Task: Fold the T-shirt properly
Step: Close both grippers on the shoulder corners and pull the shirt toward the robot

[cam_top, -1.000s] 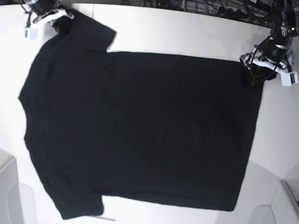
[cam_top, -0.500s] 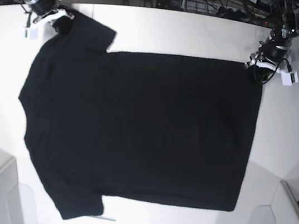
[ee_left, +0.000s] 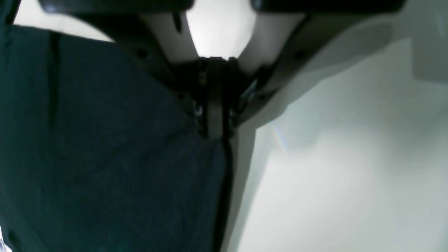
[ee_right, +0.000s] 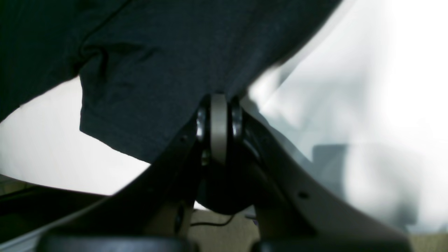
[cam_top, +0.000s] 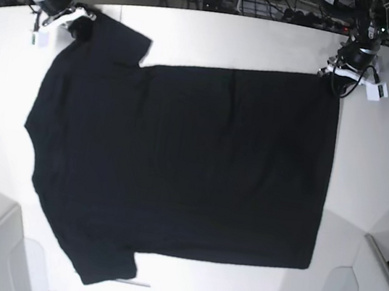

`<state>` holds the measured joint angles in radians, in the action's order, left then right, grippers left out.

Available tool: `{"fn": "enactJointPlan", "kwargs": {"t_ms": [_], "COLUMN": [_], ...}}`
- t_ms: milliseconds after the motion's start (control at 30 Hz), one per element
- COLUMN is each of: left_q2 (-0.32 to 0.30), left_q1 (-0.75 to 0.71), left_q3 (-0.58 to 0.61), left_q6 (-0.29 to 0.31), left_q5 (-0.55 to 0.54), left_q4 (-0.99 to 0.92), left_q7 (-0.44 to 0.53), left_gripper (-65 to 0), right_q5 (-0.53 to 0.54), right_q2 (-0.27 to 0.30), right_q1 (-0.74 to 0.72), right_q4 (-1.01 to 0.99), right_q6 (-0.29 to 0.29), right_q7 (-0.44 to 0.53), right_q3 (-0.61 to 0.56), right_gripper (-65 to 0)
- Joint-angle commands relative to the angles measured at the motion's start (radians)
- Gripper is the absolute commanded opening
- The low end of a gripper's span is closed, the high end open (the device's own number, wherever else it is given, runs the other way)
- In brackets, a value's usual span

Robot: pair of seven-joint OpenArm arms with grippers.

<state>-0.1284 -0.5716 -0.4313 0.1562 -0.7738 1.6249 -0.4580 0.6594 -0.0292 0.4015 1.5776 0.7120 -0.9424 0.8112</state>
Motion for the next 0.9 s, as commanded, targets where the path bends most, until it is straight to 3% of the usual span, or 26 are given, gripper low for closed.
{"fn": "enactJointPlan", "kwargs": {"t_ms": [0, 667, 867], "left_q2": [-0.003, -0.049, -0.049], "left_q1": [-0.035, -0.170, -0.201], "left_q3": [-0.001, -0.004, -0.059], "left_q6": [-0.034, -0.034, -0.033], "left_q5": [0.037, 0.041, 0.038], "left_q4": [0.013, 0.165, 0.171], "left_q7": [-0.061, -0.060, -0.063], "left_gripper": [-65.0, -65.0, -65.0], "right_q5": [-0.077, -0.076, -0.074], "right_q2": [0.008, -0.013, -0.056], "right_q1": [0.024, 0.181, 0.225], "right_q4": [0.000, 0.211, 0.275], "right_q6": [-0.014, -0.014, -0.014], "right_q7": [-0.066, -0.066, -0.065], "right_q3": [0.004, 0.004, 0.004], "right_gripper": [-65.0, -65.0, -65.0]}}
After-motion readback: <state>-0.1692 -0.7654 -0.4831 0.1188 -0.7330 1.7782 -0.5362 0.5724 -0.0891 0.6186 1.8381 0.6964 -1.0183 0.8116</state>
